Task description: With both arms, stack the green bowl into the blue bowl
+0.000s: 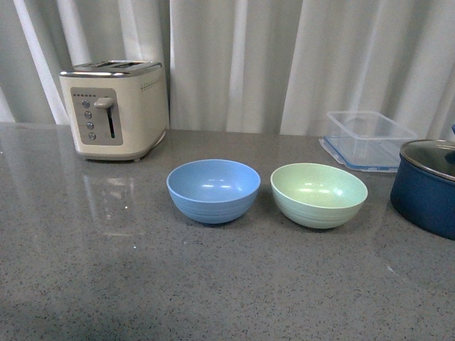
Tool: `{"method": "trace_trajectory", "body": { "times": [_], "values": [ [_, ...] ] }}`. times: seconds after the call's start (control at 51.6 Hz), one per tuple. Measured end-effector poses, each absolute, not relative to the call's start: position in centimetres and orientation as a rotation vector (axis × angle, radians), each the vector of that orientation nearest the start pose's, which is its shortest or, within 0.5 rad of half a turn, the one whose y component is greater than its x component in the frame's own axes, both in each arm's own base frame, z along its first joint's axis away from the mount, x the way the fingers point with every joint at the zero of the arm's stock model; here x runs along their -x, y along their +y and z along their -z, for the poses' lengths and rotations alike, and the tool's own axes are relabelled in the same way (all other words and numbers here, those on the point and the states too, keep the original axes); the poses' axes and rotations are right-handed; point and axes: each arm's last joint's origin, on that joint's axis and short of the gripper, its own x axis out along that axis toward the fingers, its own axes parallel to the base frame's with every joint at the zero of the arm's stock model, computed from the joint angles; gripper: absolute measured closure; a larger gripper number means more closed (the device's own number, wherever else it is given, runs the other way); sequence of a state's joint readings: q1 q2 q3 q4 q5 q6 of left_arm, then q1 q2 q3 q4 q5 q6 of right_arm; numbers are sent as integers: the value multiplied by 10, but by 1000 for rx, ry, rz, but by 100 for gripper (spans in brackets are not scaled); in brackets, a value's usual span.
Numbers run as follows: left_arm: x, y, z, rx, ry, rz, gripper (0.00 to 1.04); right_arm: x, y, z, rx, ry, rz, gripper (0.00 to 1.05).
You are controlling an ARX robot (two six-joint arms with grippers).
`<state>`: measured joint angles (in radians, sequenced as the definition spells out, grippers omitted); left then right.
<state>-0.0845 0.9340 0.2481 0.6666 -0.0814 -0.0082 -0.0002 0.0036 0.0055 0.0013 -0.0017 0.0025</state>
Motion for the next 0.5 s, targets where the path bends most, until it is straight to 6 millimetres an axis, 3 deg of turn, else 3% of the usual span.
{"method": "trace_trajectory", "body": {
  "times": [0.213, 0.504],
  "values": [
    [-168, -1, -195, 8, 4, 3, 101, -98, 0, -165, -2, -3, -2, 10],
    [-148, 0, -182, 8, 9, -1, 101, -98, 0, -165, -2, -3, -2, 10]
  ]
}}
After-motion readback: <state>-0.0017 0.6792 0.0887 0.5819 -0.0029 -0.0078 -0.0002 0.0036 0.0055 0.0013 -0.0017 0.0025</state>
